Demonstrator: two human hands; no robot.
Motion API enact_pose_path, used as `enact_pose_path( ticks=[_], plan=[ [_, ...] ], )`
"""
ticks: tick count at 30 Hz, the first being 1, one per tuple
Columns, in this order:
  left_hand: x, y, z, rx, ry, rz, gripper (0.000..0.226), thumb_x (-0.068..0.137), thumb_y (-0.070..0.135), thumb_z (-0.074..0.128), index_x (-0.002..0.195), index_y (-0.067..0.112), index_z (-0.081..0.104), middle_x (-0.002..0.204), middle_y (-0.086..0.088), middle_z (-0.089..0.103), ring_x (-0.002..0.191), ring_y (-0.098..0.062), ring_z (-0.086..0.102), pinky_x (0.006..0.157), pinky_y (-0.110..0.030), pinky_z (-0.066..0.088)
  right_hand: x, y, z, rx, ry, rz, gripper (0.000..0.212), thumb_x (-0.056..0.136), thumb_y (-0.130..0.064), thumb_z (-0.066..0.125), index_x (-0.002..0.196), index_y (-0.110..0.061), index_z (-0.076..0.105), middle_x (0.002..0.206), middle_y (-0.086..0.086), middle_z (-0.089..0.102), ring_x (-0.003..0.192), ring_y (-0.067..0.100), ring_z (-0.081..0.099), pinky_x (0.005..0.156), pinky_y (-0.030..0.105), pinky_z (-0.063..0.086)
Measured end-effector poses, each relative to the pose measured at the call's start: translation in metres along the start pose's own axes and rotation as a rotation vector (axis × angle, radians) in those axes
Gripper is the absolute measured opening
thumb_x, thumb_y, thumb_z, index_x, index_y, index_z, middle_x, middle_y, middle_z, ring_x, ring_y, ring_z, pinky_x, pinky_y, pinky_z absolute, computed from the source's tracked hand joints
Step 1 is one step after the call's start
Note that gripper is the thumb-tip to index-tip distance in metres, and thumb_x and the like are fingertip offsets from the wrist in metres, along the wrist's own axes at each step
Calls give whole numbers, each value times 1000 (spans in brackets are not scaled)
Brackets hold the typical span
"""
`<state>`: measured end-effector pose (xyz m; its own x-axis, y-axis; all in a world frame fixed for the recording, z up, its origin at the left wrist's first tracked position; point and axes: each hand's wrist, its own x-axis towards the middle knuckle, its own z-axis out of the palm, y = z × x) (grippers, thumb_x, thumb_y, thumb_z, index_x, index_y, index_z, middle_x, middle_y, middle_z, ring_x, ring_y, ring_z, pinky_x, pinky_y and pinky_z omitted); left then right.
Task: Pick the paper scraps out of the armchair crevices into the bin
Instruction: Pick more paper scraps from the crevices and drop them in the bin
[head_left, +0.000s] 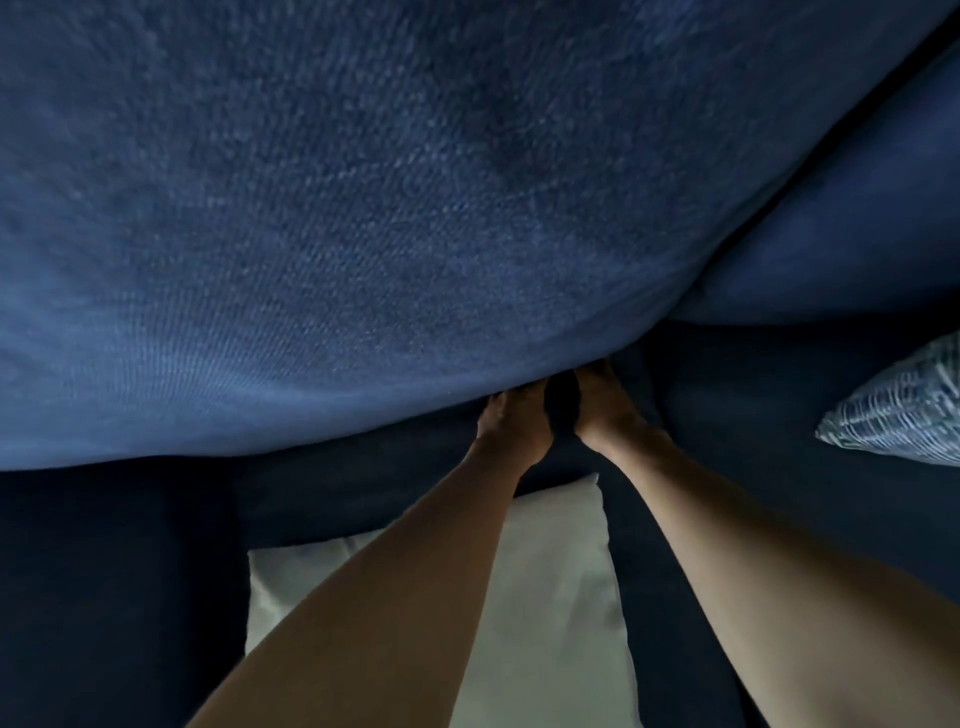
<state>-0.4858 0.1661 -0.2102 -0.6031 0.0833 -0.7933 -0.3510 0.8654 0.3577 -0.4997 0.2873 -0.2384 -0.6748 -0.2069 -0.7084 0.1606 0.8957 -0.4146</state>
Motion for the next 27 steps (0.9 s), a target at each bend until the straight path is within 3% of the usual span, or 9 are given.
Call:
enact_pose_path(
  ticks=[2, 4, 7, 9, 12, 16, 21, 23, 27],
  plan=[
    [2, -1, 0, 0, 14, 3, 70, 94, 11, 51, 152, 30, 18, 156, -5, 29, 139, -29, 35, 108, -42, 42, 9, 15, 14, 131, 84, -26, 53, 89, -61, 40, 140, -46, 33, 142, -15, 42, 130, 13, 42, 111, 40, 33],
    [1, 1, -2, 7, 23, -2, 73, 91, 12, 56, 152, 28, 19, 154, -6, 31, 138, -30, 37, 106, -42, 43, 28, 38, 37, 281, 135, -19, 56, 80, -75, 38, 131, -53, 40, 138, -14, 49, 128, 15, 47, 110, 47, 36],
    [-3, 5, -2, 14, 29, -2, 78, 88, 11, 61, 151, 27, 20, 153, -7, 33, 136, -31, 40, 104, -41, 45, 24, 35, 29, 231, 142, -41, 48, 85, -68, 37, 129, -49, 45, 132, -9, 55, 123, 16, 52, 108, 47, 40],
    [-9, 6, -2, 4, 36, 0, 78, 87, 9, 61, 151, 27, 21, 151, -8, 36, 134, -31, 43, 104, -42, 46, 2, 13, 9, 68, 132, -37, 43, 95, -49, 38, 137, -39, 42, 138, -4, 51, 125, 17, 50, 109, 41, 39],
    [-22, 5, -2, -1, 51, 23, 81, 86, 5, 59, 153, 23, 17, 155, -8, 30, 139, -29, 37, 109, -41, 41, -25, -5, -7, 70, 141, 13, 58, 93, -3, 45, 148, -13, 29, 153, 13, 32, 137, 32, 37, 112, 42, 34],
    [-57, 3, 0, -10, 99, 21, 82, 89, 4, 53, 155, 20, 7, 162, 1, 10, 144, -25, 28, 113, -37, 35, -54, -3, -3, 139, 204, -5, 75, 86, 14, 43, 152, -13, 20, 161, 5, 17, 147, 22, 25, 119, 32, 26],
    [-122, -7, -6, -82, 320, 4, 55, 92, 16, 54, 144, 26, 40, 146, 2, 47, 125, -26, 54, 99, -38, 48, -107, -26, -1, 157, 340, -62, 49, 90, 4, 43, 139, -5, 47, 149, 11, 44, 139, 24, 41, 116, 32, 33],
    [-148, -8, -14, -117, 419, -48, 45, 93, 22, 54, 137, 28, 51, 129, -5, 62, 115, -29, 60, 93, -35, 49, -129, -43, -4, 188, 383, -83, 38, 92, -4, 44, 128, -8, 57, 136, 10, 57, 126, 26, 54, 106, 38, 44],
    [-199, -20, -22, -192, 590, -67, 24, 94, 23, 54, 111, 16, 68, 107, -12, 71, 100, -35, 65, 78, -36, 51, -172, -77, -4, 182, 456, -197, 21, 94, -12, 44, 103, -14, 63, 106, 7, 67, 96, 27, 64, 83, 44, 54]
  ],
)
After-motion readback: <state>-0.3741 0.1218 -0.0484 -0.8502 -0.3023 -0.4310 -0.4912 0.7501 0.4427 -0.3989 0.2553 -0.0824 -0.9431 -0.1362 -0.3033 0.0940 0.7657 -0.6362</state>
